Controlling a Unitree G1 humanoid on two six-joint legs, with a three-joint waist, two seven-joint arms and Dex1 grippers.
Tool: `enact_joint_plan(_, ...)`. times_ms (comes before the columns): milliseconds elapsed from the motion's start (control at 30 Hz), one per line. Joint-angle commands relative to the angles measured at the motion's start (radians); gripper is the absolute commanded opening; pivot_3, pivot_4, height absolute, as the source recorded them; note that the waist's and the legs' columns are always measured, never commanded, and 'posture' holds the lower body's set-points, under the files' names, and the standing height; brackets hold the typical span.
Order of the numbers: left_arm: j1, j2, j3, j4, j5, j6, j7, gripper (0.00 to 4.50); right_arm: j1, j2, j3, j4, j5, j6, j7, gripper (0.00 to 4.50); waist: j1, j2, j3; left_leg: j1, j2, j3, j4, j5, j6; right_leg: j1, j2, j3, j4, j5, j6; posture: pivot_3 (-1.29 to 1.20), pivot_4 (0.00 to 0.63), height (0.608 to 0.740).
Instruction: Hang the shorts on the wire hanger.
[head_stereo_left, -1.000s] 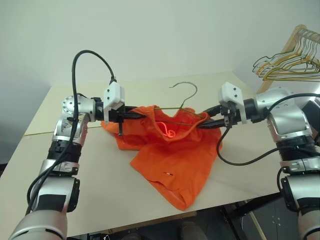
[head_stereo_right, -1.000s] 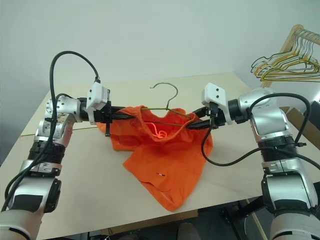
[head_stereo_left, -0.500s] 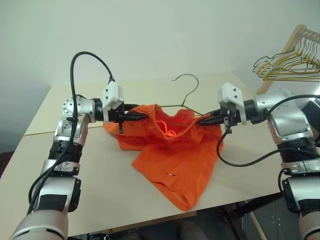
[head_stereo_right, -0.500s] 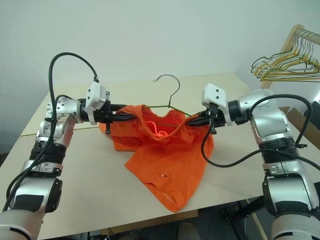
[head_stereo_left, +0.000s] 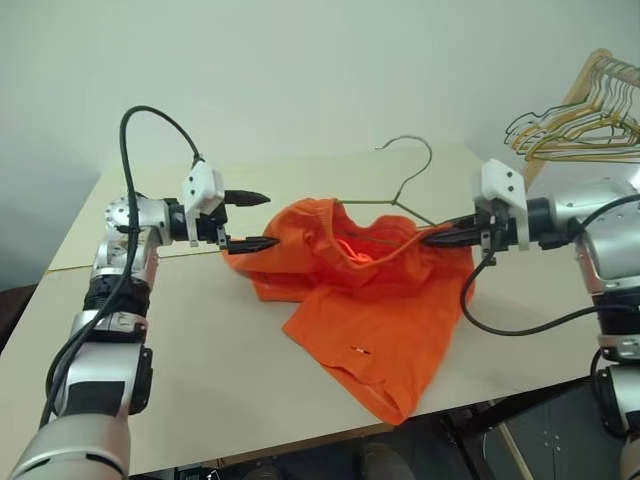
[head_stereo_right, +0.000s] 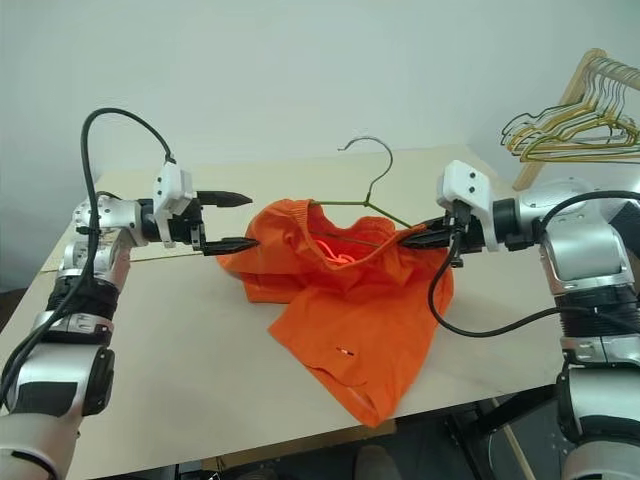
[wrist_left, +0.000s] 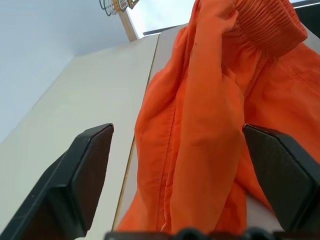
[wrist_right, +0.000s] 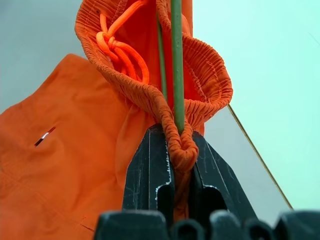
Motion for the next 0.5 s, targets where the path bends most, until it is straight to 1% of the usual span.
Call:
enact_joint_plan(33,-0.007,-0.024,0.058,-0.109,-0.088,0.034,0.007,4.5,-0.003,-0.066,-0.081,-0.089,0.052,0.15,-0.042,0.06,-0.002,0.0,0.0,-0.001,0.0,0.0,0.0,0.0,0.0,-0.001,0.0,0.0,0.0,0.0,0.0,-0.14,0.0,0.74)
enact_joint_plan(67,0.001,-0.029,0.063,-0.131,-0.101,0.047,0.008,4.5,0.001,-0.077,-0.087,-0.106,0.06,0.186,-0.054,0.06,-0.004,0.0,0.0,-0.001,0.0,-0.001,0.0,0.0,0.0,-0.001,-0.001,0.001,0.0,0.0,0.0,-0.14,0.0,0.74)
enact_joint_plan(167,0.064,-0.064,0.098,-0.293,-0.209,0.128,0.016,4.5,0.036,-0.115,-0.154,-0.18,0.082,0.364,-0.159,0.06,-0.009,0.0,0.0,-0.001,0.001,-0.003,0.0,-0.001,0.001,-0.002,-0.001,0.002,0.0,0.0,0.0,-0.17,0.0,0.74)
enact_joint_plan(267,0.124,-0.096,0.118,-0.424,-0.264,0.203,0.092,4.5,0.095,-0.141,-0.232,-0.254,0.096,0.525,-0.271,0.06,-0.009,0.0,0.0,0.0,0.001,-0.004,0.0,-0.001,0.002,-0.001,-0.001,0.003,0.001,0.0,0.0,-0.19,0.0,0.74)
enact_joint_plan(400,0.227,-0.139,0.11,-0.586,-0.267,0.272,0.241,4.5,0.162,-0.141,-0.381,-0.326,0.1,0.782,-0.446,0.06,-0.009,0.001,-0.001,0.003,0.0,-0.003,0.001,-0.001,0.002,-0.001,-0.002,0.008,0.004,0.0,0.0,-0.23,0.0,0.74)
enact_joint_plan(500,0.297,-0.163,0.1,-0.692,-0.285,0.317,0.31,4.5,0.224,-0.135,-0.491,-0.398,0.087,0.921,-0.549,0.06,-0.01,0.001,-0.001,0.004,0.0,-0.003,0.001,-0.002,0.003,-0.001,-0.002,0.008,0.0,0.0,0.0,-0.26,0.0,0.74)
